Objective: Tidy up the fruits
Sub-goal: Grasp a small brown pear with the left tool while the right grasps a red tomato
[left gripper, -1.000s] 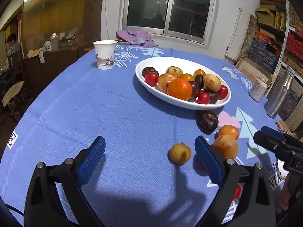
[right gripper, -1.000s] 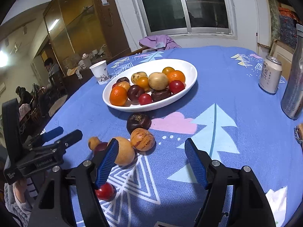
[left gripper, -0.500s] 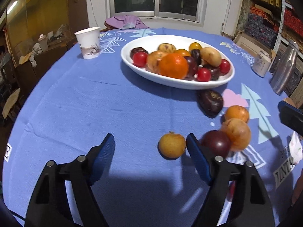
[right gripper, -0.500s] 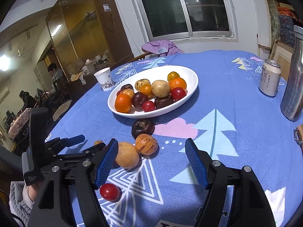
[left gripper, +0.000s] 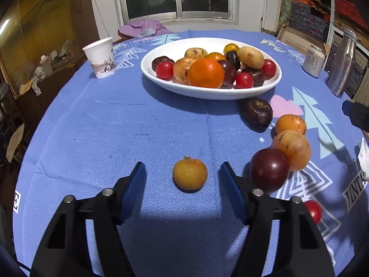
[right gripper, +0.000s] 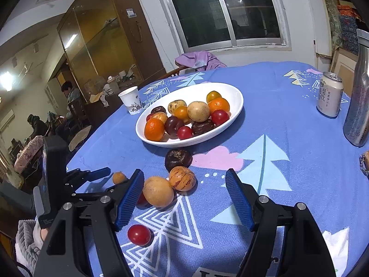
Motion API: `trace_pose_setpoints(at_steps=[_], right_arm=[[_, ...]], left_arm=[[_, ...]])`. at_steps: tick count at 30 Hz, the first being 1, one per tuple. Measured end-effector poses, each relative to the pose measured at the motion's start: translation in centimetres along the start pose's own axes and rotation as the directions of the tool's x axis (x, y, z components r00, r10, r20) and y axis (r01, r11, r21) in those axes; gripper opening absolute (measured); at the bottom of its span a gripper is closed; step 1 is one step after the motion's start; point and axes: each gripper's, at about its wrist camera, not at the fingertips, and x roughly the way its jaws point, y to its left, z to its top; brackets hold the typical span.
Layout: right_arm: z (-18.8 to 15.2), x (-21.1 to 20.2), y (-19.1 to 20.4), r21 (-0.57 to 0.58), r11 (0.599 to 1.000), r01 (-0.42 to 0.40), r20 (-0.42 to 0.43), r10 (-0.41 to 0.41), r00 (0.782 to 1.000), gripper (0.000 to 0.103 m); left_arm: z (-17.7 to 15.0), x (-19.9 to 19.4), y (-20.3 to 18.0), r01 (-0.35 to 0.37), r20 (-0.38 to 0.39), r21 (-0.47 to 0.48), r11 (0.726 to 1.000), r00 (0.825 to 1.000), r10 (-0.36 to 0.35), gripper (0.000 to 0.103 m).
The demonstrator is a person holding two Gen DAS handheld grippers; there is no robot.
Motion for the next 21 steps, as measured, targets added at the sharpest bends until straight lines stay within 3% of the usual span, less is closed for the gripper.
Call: trace_pose_setpoints(at_steps=[1, 6, 12, 16, 21], right_arm=[[0.0, 0.1, 0.1, -0.003, 1.0, 0.0, -0.002, -0.001, 1.0, 0.074], [-0.3, 0.4, 0.5, -0.019, 1.0, 0.004, -0.015, -0.004, 1.0, 0.074], [-0.9, 0.7, 1.6, -0.06, 0.998, -0.034, -0.051, 0.031, 0.998, 0.074], [-2.8, 0.8, 4.3, -0.177, 0.981, -0.074, -0.105, 0.056, 0.993, 0.074], [-4.4, 1.6, 6.7, -0.283, 0.955, -0.089, -0.161, 0.044, 0.986, 0.074]], left_arm=[[0.0, 0.2, 0.1, 0.008, -0.006, -0.006, 1.0, 1.0, -0.008, 0.054], [0.5, 0.5, 0.0, 0.024, 0.0, -0.017, 1.0, 1.0, -0.024, 0.05], [0.6, 0.6, 0.0, 0.055, 0.002, -0.026, 0.998, 0.998, -0.055, 0.029], [0.2, -1.5, 1.2, 0.025, 0.097, -0.085, 0.996, 0.995, -0.017, 0.028], [0.0, -3.8, 0.7, -0.025, 0.186, -0.066, 0.997, 0.982, 0.037, 0.028]])
